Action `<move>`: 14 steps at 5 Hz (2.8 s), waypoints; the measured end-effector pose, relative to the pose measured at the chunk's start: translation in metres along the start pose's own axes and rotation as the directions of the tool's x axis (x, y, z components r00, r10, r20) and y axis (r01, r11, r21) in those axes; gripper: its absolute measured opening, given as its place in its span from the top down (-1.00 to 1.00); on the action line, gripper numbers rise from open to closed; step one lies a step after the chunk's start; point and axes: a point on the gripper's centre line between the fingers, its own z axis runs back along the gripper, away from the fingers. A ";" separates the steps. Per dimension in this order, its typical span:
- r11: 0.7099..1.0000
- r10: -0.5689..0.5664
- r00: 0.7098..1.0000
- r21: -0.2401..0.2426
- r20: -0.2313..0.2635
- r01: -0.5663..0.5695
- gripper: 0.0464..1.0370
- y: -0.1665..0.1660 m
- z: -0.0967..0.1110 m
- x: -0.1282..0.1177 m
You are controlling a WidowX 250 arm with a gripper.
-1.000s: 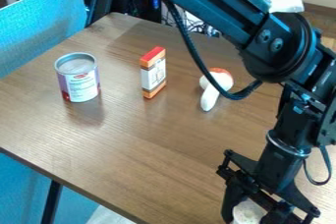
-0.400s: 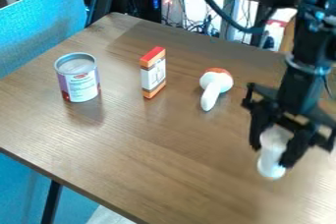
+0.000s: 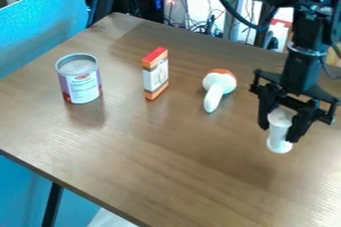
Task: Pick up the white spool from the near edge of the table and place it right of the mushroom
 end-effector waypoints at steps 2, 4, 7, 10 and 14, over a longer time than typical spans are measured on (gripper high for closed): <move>0.998 -0.049 0.998 0.028 -0.050 0.050 -0.11 0.014 -0.009 0.031; 0.997 -0.043 0.998 0.063 -0.051 0.046 -0.11 0.033 -0.015 0.041; 0.998 -0.034 0.999 0.059 -0.011 0.034 -0.82 0.035 -0.022 0.034; 0.997 -0.021 0.992 0.075 0.127 0.012 -0.93 0.038 0.016 -0.003; 0.962 0.168 0.980 0.197 0.107 -0.187 -0.93 0.125 0.045 -0.128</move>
